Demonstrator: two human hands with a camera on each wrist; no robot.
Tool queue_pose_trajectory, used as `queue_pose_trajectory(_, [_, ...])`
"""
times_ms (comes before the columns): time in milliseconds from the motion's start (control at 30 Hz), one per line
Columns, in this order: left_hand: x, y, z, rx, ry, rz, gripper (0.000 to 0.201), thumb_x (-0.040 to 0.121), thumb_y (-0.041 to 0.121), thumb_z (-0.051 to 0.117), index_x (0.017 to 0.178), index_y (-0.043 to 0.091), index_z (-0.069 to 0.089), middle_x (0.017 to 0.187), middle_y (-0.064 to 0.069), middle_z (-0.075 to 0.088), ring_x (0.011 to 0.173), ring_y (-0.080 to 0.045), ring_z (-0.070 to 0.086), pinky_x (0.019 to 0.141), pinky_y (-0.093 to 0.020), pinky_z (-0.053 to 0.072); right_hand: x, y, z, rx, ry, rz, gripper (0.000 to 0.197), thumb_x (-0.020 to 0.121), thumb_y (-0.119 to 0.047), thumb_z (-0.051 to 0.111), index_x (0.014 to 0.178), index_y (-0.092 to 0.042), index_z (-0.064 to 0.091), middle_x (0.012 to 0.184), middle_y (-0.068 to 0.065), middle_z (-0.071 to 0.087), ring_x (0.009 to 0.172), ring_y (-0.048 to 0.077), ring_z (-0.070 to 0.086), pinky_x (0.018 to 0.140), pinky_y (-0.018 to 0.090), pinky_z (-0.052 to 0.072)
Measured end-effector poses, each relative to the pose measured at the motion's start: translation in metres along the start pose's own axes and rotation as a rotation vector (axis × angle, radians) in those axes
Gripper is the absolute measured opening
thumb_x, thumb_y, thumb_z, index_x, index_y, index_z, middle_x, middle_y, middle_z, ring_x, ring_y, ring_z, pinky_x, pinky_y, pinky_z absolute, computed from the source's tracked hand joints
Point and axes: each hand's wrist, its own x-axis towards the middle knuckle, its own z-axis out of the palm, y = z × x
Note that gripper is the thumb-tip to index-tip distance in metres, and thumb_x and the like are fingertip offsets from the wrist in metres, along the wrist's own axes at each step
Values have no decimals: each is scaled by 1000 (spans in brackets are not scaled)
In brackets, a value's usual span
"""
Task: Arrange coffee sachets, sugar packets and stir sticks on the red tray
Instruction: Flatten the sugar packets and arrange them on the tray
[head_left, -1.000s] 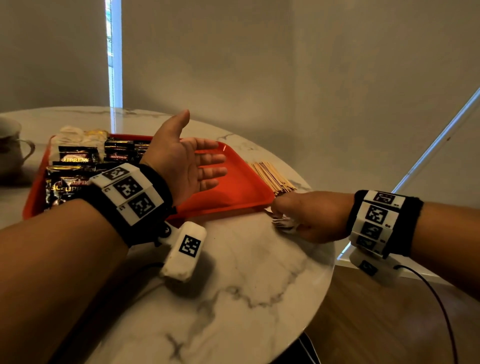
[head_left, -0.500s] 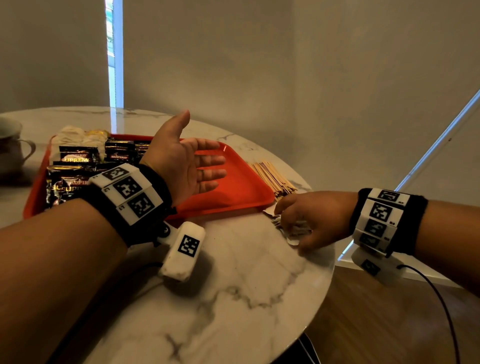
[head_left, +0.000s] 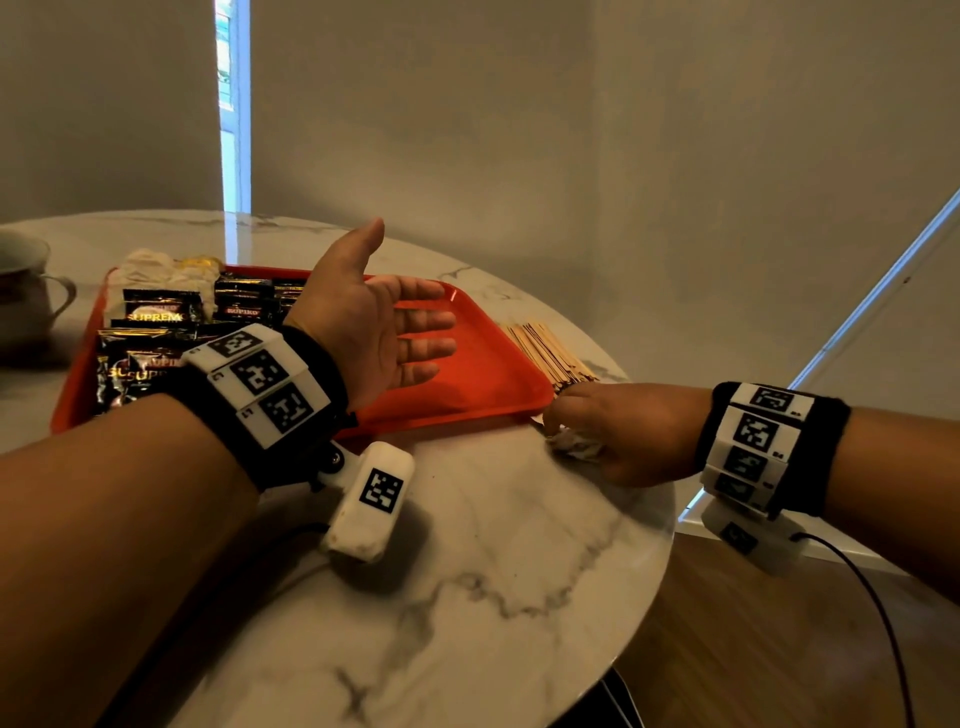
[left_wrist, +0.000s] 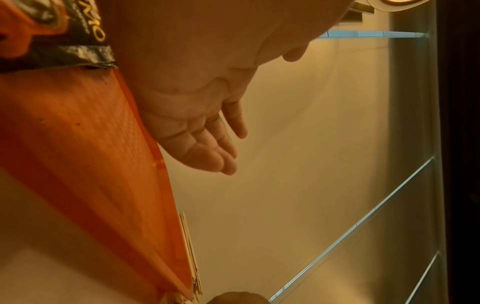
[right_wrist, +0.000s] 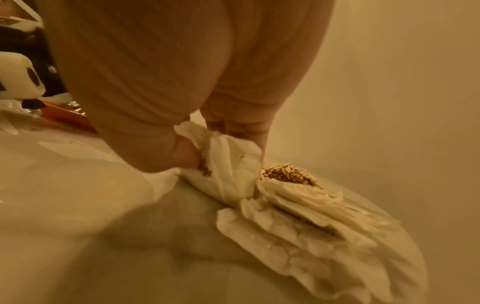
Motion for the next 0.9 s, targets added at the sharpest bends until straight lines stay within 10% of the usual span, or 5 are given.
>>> queue_pose_trajectory(900, [-2, 0, 1, 19, -7, -17, 82, 91, 75, 22, 122, 11, 63, 120, -15, 68, 106, -32, 65, 72, -40, 45, 19, 6, -7, 46, -135, 147, 54, 91, -11, 55, 135, -38, 38, 135, -7, 44, 111, 20, 52, 97, 45, 50])
